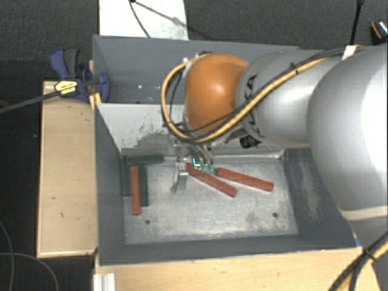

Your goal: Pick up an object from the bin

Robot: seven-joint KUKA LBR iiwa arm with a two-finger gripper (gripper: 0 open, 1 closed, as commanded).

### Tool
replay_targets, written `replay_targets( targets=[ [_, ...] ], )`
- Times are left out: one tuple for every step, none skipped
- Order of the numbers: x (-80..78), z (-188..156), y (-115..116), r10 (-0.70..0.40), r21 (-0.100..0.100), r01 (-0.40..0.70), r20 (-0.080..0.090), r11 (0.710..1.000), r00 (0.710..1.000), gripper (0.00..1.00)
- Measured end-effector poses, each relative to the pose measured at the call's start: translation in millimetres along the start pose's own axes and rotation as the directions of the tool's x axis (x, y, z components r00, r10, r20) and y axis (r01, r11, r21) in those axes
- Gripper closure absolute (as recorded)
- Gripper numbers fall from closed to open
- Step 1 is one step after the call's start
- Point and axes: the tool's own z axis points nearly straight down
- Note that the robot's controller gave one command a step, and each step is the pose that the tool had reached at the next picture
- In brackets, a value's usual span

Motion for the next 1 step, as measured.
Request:
replay_targets(
  targets=[
    [5.9,63.5,-55.7,-0.229,0.003,0.229,0.004,0.973,0.973,0.00]
  ],
)
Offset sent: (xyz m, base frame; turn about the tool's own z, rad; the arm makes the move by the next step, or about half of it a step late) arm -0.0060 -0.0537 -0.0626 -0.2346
